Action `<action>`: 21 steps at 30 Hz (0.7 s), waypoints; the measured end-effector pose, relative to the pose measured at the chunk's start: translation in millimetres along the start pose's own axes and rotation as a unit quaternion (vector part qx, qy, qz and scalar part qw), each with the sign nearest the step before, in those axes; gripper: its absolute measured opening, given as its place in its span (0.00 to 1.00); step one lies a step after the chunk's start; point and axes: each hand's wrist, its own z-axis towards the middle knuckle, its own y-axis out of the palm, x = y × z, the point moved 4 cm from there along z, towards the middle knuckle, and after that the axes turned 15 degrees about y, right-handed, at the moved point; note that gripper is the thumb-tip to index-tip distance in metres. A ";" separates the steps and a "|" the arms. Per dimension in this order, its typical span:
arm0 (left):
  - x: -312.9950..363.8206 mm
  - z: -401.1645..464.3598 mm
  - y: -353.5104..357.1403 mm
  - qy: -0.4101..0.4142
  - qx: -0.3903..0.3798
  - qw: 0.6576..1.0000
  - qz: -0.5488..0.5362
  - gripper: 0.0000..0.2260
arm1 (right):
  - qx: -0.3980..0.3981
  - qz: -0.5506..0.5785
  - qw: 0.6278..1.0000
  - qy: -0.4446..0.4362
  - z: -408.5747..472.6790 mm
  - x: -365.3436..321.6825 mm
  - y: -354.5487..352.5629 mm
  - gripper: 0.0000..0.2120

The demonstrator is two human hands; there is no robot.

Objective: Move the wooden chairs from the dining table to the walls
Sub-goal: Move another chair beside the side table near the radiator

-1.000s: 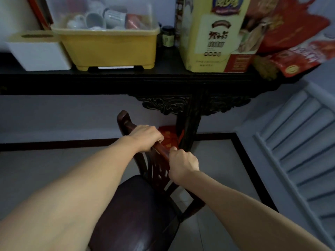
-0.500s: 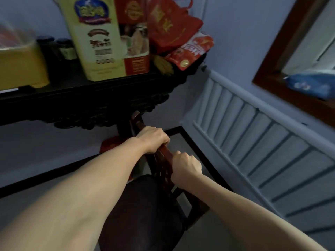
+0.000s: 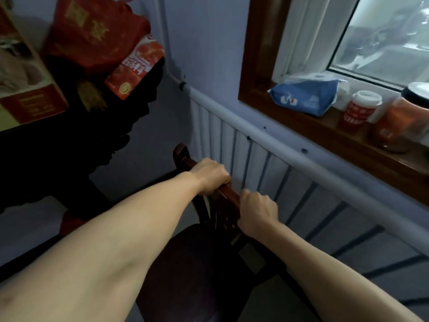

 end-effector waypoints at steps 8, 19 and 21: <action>11.9 120.3 -28.4 0.082 -0.006 0.996 0.040 0.06 | 0.006 0.039 0.997 0.063 61.8 85.8 -7.2 0.19; 18.8 188.1 -26.6 0.066 0.101 0.993 -0.005 0.11 | 0.043 0.062 0.988 0.135 108.1 129.0 11.5 0.17; 17.0 193.3 -19.9 0.061 0.100 0.993 -0.019 0.12 | 0.047 0.067 0.988 0.134 111.9 132.8 12.9 0.17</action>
